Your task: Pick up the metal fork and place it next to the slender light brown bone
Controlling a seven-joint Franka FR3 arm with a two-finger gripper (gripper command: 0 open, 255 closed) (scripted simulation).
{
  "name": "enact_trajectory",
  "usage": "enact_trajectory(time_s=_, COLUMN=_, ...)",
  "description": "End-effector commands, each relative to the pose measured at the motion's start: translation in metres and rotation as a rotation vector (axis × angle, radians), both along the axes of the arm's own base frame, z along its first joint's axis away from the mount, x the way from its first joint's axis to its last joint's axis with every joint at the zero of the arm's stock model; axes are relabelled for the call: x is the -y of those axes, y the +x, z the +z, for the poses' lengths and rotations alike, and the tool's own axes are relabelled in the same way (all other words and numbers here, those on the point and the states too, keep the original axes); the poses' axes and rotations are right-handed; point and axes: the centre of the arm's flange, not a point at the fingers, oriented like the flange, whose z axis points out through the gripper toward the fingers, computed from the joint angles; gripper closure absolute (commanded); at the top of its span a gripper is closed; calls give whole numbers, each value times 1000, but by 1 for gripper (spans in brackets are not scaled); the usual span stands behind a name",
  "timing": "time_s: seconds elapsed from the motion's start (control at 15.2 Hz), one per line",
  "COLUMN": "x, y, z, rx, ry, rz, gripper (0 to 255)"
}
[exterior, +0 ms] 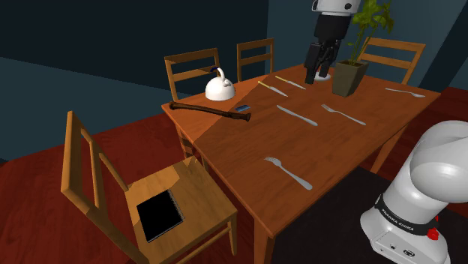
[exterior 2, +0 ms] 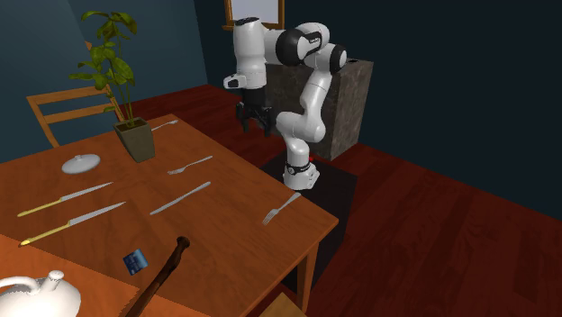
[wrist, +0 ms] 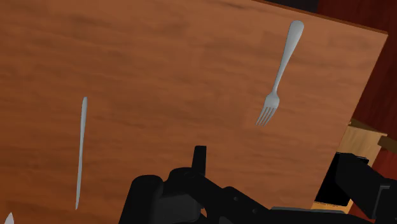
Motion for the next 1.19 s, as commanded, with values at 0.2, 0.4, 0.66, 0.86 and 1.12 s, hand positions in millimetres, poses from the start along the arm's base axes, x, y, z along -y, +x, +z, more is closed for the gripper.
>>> enact_trajectory(time_s=0.2, x=-17, y=3, z=-36, rx=-28, ry=-8, rz=-19, gripper=0)
enact_trajectory(time_s=0.4, x=-34, y=6, z=-72, rx=-56, ry=-16, rz=-39, gripper=0)
enact_trajectory(time_s=0.66, x=-56, y=9, z=-121, rx=-94, ry=-26, rz=-64, gripper=0)
enact_trajectory(time_s=0.86, x=-72, y=10, z=-158, rx=-122, ry=-34, rz=-83, gripper=0)
enact_trajectory(time_s=1.12, x=-93, y=10, z=-207, rx=-159, ry=-45, rz=-109, gripper=0)
